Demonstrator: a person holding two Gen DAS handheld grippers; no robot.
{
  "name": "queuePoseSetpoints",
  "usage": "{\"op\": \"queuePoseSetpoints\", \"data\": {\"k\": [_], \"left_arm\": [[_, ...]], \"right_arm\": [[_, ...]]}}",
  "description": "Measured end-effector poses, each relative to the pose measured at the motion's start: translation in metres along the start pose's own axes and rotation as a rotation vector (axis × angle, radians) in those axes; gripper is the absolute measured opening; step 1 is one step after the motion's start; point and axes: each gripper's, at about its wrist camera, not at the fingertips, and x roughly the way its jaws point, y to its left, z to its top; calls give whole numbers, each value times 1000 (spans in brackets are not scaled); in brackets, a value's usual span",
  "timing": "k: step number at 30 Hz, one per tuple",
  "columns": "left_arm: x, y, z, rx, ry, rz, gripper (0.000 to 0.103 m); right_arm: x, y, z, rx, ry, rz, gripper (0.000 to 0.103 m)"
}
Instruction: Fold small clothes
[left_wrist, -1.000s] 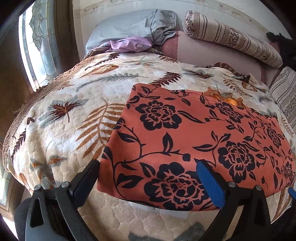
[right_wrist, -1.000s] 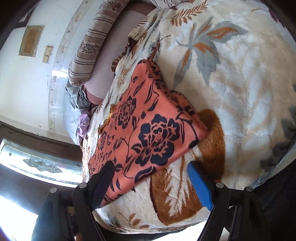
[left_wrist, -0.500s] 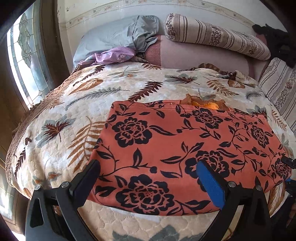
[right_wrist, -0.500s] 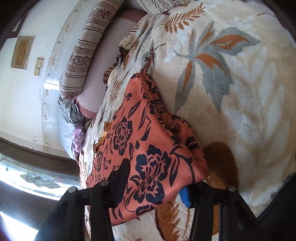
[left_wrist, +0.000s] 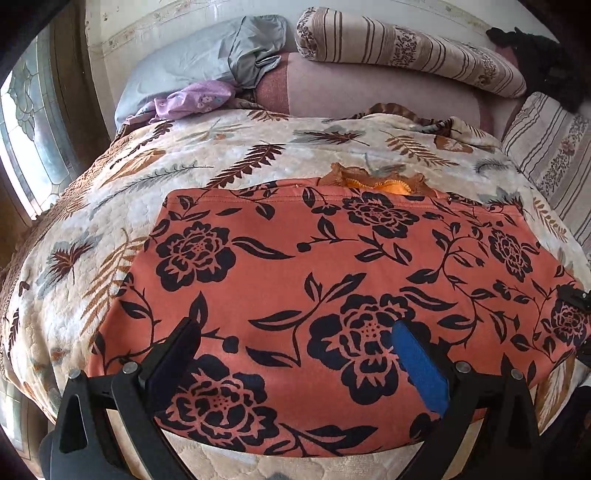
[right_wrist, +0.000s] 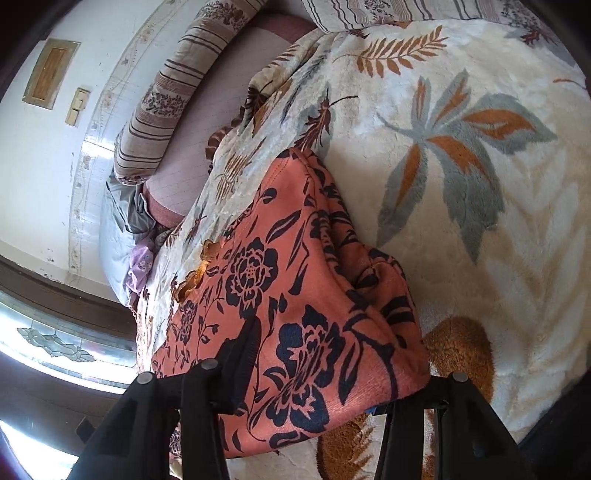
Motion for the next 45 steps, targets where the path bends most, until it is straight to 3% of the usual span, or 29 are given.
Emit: {"op": "queuePoseSetpoints", "data": {"k": [3, 5, 7, 8, 13, 17, 19, 21, 24, 27, 30, 33, 37, 42, 45], "left_arm": [[27, -2, -6, 15, 98, 5, 103], [25, -4, -7, 20, 62, 8, 103], [26, -4, -5, 24, 77, 10, 103], [26, -3, -4, 18, 87, 6, 103], [11, 2, 5, -4, 40, -6, 103], [33, 1, -1, 8, 97, -4, 103], [32, -2, -4, 27, 58, 6, 103], [33, -1, -3, 16, 62, 4, 103], [33, 0, -2, 21, 62, -6, 103], [29, 7, 1, 1, 73, -47, 103], [9, 41, 9, -139, 31, -110, 103], [-21, 98, 12, -305, -72, -93, 103], [-38, 178, -5, -507, -123, -10, 103], [-39, 235, -32, -640, -83, 0, 103], [-43, 240, -36, -638, -79, -66, 103]], "right_arm": [[5, -4, 0, 21, 8, 8, 54], [6, 2, 0, -23, 11, -6, 54], [8, 8, 0, -69, 20, -52, 31], [10, 8, 1, -79, 28, -69, 26], [11, 7, 0, -69, 27, -81, 29], [14, 3, 2, -28, 37, -64, 32], [15, 4, 4, -37, 40, -66, 32], [14, 11, 4, -79, 36, -100, 26], [6, 42, 1, -191, -7, -158, 19], [-9, 94, -3, -316, -75, -136, 17], [-23, 162, -17, -442, -123, -51, 14], [-23, 239, -52, -598, -141, 51, 14], [23, 298, -122, -745, -26, 150, 13], [148, 286, -206, -807, 326, 57, 13], [150, 276, -207, -768, 313, 80, 14]]}}
